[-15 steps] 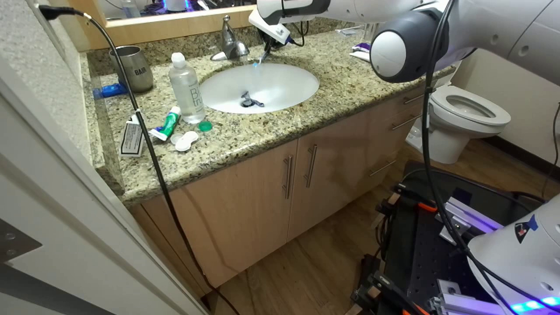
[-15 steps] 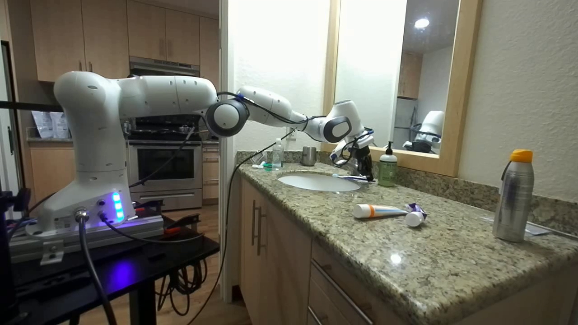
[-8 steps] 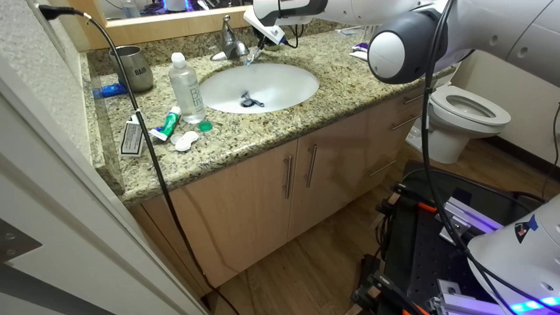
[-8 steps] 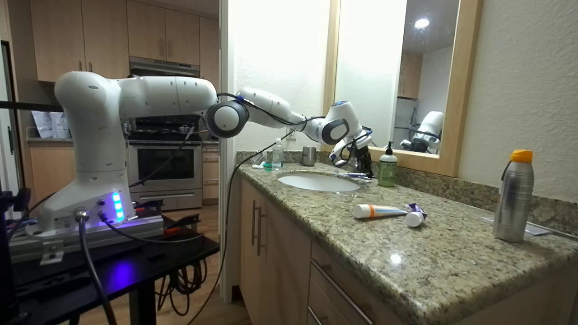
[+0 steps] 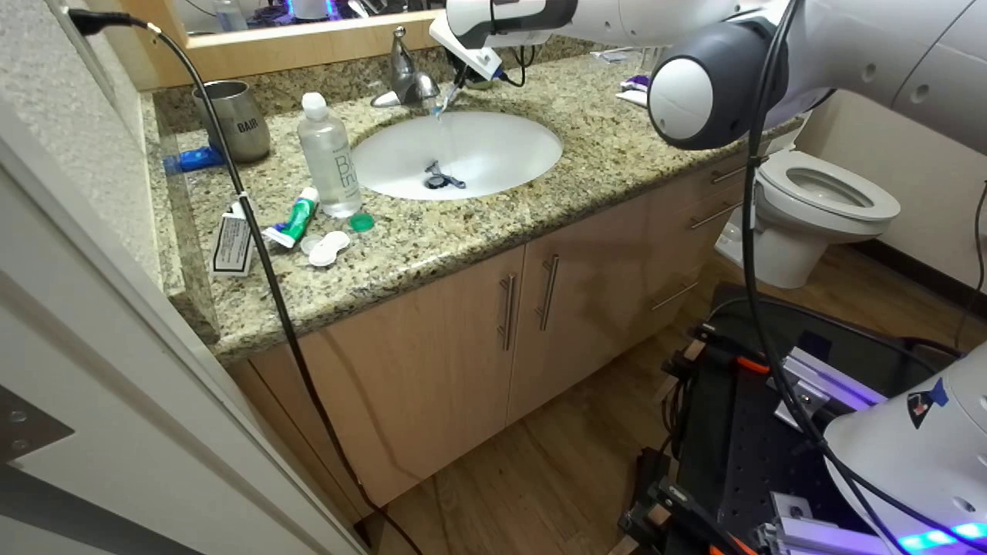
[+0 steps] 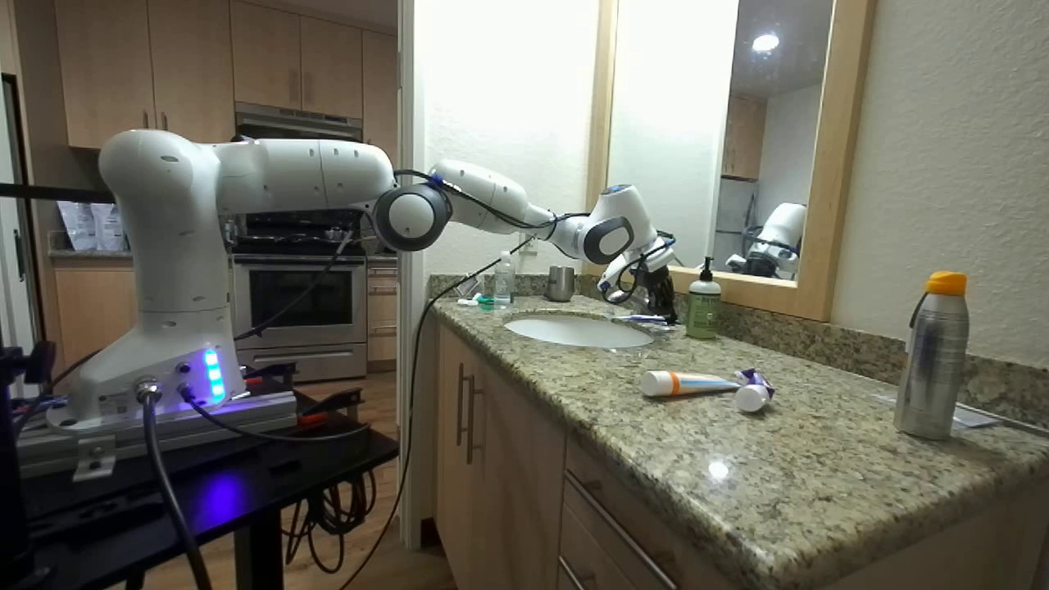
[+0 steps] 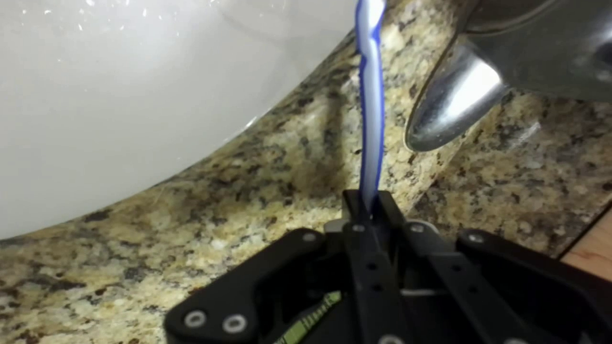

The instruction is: Move the faucet handle upwards and pick up the toothbrush and wash it

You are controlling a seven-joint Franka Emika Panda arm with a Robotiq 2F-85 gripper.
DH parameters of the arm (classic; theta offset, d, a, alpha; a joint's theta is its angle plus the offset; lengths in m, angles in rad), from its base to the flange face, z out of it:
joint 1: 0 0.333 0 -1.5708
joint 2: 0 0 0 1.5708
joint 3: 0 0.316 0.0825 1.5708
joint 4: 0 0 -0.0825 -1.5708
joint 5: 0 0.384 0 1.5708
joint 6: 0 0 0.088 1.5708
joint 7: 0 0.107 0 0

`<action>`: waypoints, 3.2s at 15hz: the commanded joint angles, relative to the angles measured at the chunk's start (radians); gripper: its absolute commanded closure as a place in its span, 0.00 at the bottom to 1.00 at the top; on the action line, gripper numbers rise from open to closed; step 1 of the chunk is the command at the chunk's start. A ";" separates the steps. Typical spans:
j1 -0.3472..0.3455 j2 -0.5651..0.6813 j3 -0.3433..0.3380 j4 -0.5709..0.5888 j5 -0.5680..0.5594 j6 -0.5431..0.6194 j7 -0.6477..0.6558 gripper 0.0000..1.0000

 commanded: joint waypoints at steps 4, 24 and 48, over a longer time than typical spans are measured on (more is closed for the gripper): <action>0.002 -0.003 -0.008 -0.004 0.010 0.001 -0.003 0.90; 0.002 -0.003 -0.008 -0.004 0.010 0.001 -0.003 0.90; -0.113 -0.189 -0.116 -0.025 -0.096 -0.444 -0.172 0.98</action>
